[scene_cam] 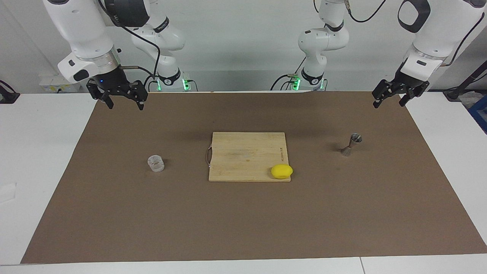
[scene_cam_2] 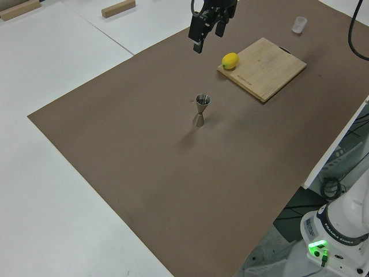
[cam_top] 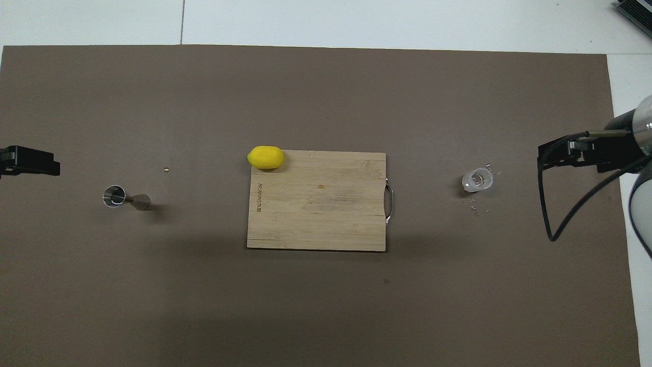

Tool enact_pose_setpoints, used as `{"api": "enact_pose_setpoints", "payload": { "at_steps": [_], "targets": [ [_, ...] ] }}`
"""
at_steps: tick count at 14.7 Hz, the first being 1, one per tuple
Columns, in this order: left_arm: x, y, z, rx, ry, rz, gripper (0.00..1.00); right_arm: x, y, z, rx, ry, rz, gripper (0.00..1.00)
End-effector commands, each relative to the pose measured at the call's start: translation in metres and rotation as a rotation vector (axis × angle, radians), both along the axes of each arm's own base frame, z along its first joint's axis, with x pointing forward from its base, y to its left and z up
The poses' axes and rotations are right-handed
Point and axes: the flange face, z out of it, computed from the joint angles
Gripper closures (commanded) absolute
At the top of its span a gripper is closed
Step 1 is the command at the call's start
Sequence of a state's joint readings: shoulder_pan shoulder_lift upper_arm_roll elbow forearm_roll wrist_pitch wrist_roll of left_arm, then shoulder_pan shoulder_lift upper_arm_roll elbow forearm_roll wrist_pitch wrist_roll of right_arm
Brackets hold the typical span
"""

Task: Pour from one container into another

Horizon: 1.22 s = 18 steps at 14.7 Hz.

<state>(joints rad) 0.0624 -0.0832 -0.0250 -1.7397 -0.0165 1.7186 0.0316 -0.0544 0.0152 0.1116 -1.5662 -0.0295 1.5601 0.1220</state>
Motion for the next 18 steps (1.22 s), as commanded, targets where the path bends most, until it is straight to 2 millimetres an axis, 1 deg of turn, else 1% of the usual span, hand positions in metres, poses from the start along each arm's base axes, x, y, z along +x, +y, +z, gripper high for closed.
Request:
{"api": "enact_pose_setpoints", "payload": {
  "at_steps": [1,5,6,8,9,11,13,15,17,18],
  "targets": [
    [-0.015,0.002,-0.015,0.002,-0.058,0.046,0.0,-0.005,-0.002,0.002,0.016,0.006,0.012,0.0],
    [-0.01,0.011,-0.036,0.005,-0.132,0.067,0.0,-0.005,-0.002,0.002,0.016,0.006,0.012,0.0],
    [-0.006,0.012,-0.048,0.005,-0.149,0.069,0.0,-0.005,-0.002,0.002,0.016,0.006,0.012,0.0],
    [0.007,0.016,-0.075,0.005,-0.17,0.076,0.0,-0.005,-0.002,0.002,0.016,0.006,0.012,0.0],
    [0.013,0.027,-0.085,0.007,-0.17,0.093,0.0,-0.005,-0.002,0.002,0.016,0.006,0.012,0.0],
    [0.022,0.033,-0.106,0.005,-0.157,0.105,0.0,-0.005,-0.002,0.002,0.016,0.006,0.012,0.0],
    [0.027,0.029,-0.126,0.0,-0.132,0.113,0.0,-0.005,-0.002,0.002,0.016,0.006,0.012,0.0],
    [0.032,0.023,-0.147,-0.01,-0.141,0.162,0.0,-0.005,-0.002,0.002,0.016,0.006,0.012,0.0],
    [0.033,0.021,-0.149,-0.02,-0.142,0.202,0.0,-0.005,-0.002,0.002,0.016,0.008,0.012,0.0],
    [0.034,0.025,-0.148,-0.019,-0.156,0.204,0.0,-0.005,-0.002,0.002,0.016,0.006,0.012,0.0]
  ]
}}
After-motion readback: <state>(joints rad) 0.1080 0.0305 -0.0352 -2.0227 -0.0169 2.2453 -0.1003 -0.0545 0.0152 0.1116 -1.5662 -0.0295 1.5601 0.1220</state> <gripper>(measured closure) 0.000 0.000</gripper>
